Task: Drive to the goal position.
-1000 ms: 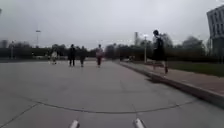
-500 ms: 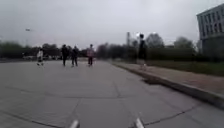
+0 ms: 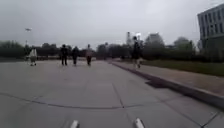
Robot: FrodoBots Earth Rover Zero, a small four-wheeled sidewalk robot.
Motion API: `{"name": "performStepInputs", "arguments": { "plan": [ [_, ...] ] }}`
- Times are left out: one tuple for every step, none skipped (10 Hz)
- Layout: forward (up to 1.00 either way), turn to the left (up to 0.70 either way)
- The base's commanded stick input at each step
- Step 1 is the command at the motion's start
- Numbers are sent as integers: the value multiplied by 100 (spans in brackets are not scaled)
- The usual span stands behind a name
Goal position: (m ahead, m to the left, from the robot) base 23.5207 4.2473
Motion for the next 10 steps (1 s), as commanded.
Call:
{"name": "performStepInputs", "arguments": {
  "plan": [
    [70, -4],
    [70, -4],
    [70, -4],
    [70, -4],
    [70, -4],
    [70, -4],
    [70, -4],
    [70, -4],
    [70, -4],
    [70, -4]
  ]
}}
